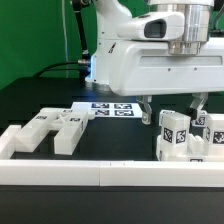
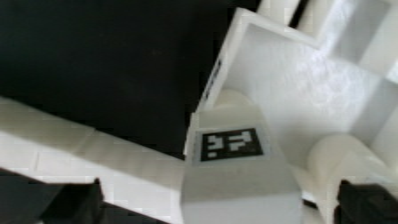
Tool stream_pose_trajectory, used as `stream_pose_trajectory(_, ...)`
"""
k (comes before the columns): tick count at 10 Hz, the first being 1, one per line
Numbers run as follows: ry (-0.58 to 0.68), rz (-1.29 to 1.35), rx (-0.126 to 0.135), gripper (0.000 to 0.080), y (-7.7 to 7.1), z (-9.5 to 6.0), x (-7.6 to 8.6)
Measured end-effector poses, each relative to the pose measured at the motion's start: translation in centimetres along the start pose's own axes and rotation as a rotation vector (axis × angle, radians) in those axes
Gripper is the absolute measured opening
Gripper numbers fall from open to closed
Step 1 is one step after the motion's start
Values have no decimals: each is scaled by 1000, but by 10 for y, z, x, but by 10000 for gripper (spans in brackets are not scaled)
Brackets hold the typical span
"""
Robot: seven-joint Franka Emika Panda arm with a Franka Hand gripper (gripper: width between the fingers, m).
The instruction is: Assemble chair
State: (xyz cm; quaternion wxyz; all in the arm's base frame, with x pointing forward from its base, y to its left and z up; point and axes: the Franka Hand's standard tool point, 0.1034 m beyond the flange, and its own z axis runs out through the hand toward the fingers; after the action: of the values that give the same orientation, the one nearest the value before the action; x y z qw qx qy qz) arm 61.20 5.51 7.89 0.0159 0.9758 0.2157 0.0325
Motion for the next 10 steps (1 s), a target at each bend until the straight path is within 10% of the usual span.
stream_pose_trajectory(3, 0, 38, 0, 298, 0, 0, 0)
stream_pose_trajectory(10, 1, 439, 6, 291, -1, 0, 0)
